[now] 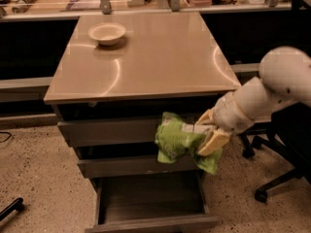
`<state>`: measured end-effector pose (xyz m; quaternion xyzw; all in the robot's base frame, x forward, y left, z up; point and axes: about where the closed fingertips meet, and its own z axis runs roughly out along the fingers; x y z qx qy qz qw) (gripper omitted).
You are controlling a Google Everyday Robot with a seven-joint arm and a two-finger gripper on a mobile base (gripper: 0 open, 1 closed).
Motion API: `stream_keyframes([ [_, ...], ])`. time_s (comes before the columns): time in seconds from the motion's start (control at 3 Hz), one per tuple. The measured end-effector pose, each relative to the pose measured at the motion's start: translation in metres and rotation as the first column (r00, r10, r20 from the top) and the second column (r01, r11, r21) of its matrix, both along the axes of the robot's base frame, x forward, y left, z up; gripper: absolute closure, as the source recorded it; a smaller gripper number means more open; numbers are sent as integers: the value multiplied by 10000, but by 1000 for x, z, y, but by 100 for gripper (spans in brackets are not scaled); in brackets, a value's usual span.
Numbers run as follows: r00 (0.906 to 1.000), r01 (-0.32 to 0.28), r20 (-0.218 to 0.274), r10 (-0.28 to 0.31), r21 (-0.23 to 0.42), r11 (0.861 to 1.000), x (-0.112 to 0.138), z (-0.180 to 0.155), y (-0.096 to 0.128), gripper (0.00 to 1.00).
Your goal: Place green rice chip bag into bottom drawer
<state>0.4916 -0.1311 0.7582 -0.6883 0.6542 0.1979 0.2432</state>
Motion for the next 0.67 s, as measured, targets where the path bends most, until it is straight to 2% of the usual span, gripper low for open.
stream_keyframes([
  [0.33, 9981, 297, -549, -281, 270, 9992, -36, -97, -7, 100],
  [0.67, 9871, 429, -1562, -363, 392, 9983, -72, -204, -5, 100],
])
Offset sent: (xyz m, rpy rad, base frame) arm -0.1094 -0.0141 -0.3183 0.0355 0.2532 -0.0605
